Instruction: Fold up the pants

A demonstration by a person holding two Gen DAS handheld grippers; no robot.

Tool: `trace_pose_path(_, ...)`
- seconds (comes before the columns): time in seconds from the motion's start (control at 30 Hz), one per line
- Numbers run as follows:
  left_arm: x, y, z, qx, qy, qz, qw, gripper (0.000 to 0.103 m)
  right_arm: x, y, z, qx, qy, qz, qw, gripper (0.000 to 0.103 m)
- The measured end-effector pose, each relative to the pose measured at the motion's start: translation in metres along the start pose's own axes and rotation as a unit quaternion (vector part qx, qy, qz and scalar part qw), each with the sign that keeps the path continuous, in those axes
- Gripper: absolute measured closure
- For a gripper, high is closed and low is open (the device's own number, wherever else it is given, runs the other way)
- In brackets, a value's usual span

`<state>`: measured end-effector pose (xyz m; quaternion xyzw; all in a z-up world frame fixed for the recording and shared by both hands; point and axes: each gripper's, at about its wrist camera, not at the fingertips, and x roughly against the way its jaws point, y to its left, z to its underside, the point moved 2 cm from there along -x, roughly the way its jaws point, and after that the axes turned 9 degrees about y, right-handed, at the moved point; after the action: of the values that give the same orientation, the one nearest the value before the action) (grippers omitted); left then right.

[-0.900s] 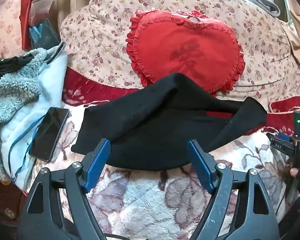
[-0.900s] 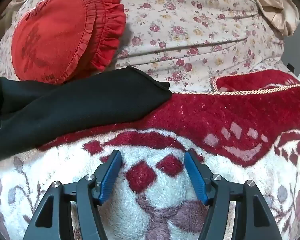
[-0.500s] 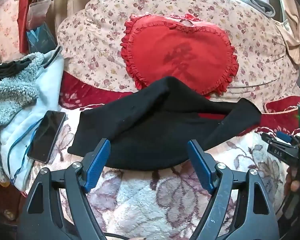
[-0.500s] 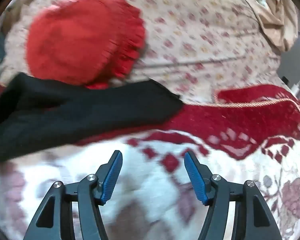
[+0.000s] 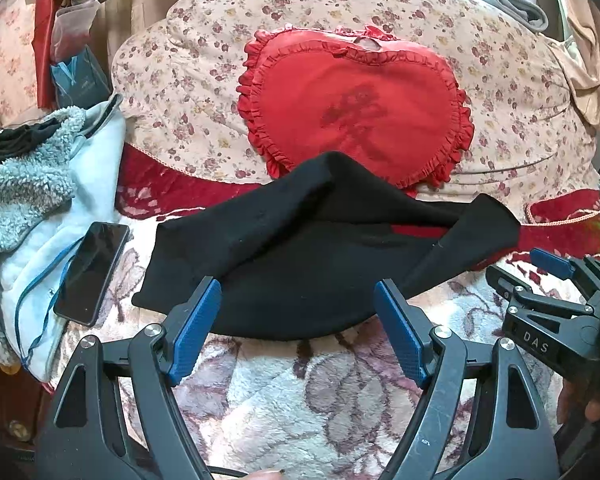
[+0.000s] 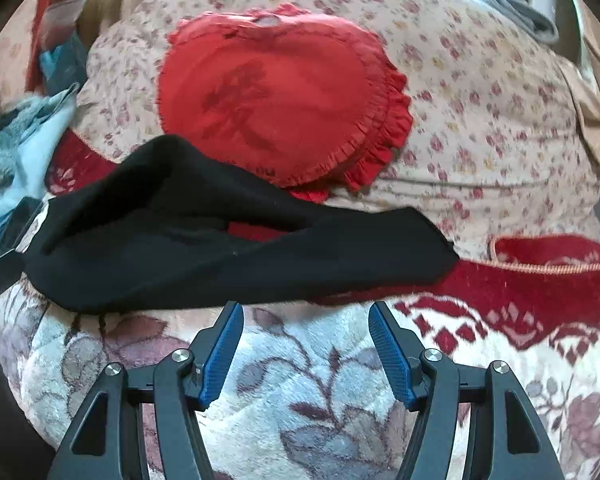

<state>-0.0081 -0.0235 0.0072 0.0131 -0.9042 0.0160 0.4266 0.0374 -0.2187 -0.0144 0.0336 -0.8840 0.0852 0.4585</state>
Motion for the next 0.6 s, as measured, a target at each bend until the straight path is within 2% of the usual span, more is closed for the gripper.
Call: trace_pose_path(0.6,-0.013,-0.004,-0.001,0.001,0.012,0.003,0.9999,0.024,-0.004,0.006,-0.010,-0.015,0.015,-0.029,0.999,0.040)
